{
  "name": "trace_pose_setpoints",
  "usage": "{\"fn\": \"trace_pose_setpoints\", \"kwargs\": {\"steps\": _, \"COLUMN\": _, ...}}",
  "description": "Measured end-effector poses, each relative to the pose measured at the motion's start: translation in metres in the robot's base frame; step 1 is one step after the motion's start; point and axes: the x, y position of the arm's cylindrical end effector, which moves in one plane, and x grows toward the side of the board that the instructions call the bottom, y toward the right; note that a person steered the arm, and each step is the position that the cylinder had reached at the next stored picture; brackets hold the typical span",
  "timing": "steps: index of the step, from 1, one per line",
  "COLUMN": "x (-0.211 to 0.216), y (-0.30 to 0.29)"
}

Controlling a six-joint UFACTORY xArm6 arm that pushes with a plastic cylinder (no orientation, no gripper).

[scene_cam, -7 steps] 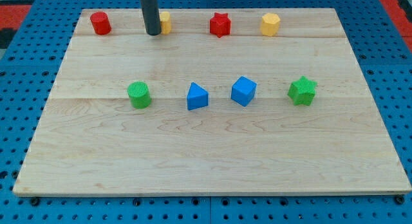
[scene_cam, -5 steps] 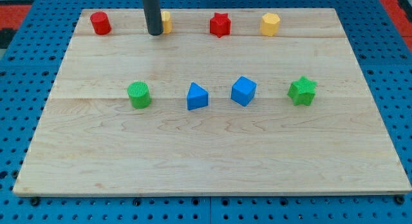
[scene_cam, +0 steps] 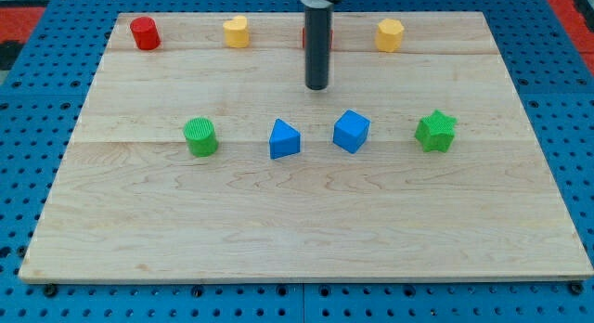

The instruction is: Slide the green star and blue cube closer to the blue triangle

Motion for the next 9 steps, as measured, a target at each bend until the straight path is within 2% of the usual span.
{"fn": "trace_pose_setpoints", "kwargs": {"steps": 2, "x": -0.002, "y": 0.059}}
{"fn": "trace_pose_setpoints", "kwargs": {"steps": 5, "x": -0.002, "y": 0.067}}
{"fn": "trace_pose_setpoints", "kwargs": {"steps": 6, "x": 0.006, "y": 0.137}}
{"fn": "trace_pose_setpoints", "kwargs": {"steps": 7, "x": 0.019, "y": 0.231}}
{"fn": "trace_pose_setpoints", "kwargs": {"steps": 8, "x": 0.080, "y": 0.236}}
{"fn": "trace_pose_setpoints", "kwargs": {"steps": 9, "x": 0.085, "y": 0.179}}
